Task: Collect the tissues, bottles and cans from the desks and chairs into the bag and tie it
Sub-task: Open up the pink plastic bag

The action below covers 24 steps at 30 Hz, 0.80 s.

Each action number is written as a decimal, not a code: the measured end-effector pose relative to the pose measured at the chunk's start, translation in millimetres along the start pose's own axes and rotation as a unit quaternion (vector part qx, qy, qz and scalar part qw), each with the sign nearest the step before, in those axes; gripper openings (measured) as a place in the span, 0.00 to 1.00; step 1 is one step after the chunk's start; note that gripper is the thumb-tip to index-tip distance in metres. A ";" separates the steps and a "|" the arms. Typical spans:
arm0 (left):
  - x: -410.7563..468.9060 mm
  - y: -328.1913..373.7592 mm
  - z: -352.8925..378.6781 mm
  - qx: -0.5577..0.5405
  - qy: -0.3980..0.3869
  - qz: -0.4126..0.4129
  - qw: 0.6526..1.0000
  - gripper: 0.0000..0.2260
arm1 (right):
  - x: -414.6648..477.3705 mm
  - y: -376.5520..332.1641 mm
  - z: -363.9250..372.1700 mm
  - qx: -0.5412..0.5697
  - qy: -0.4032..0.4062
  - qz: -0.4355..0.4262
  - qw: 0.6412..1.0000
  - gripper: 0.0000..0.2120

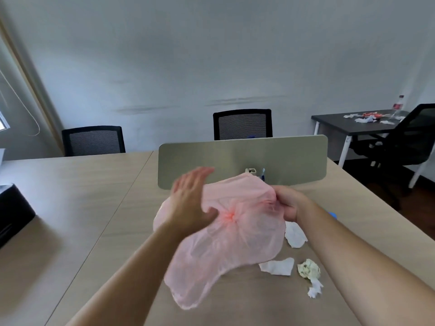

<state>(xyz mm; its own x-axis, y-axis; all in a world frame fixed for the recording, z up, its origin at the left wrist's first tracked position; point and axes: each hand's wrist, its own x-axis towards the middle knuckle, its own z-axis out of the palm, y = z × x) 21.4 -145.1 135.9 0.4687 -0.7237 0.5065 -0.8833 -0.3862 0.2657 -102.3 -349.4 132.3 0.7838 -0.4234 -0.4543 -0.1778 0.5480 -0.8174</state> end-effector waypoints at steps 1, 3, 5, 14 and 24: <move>3.9 15.9 8.4 -0.001 -0.021 0.034 0.999 0.35 | 0.9 -5.1 4.5 -0.031 -0.016 -0.008 0.999 0.08; 16.9 39.2 25.7 0.058 -0.092 0.033 0.994 0.30 | -3.0 -15.8 15.0 -0.092 -0.040 -0.024 0.995 0.11; 32.4 49.4 34.9 0.131 -0.121 -0.016 0.984 0.14 | -9.3 -25.4 25.2 -0.166 -0.004 -0.064 0.984 0.15; 77.6 46.8 10.5 0.124 -0.070 -0.157 0.977 0.11 | -72.2 29.5 6.8 -0.352 0.084 -0.164 0.918 0.23; 29.0 -48.4 -8.4 -0.046 -0.125 -0.227 0.965 0.09 | -32.5 8.6 -38.3 0.065 0.000 -0.030 0.997 0.20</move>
<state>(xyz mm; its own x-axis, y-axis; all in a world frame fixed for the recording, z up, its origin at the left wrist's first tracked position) 77.8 -142.6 144.6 0.7830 -0.6120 0.1109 -0.5784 -0.6509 0.4918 -152.2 -358.7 126.5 0.7903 -0.4590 -0.4060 -0.0517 0.6103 -0.7905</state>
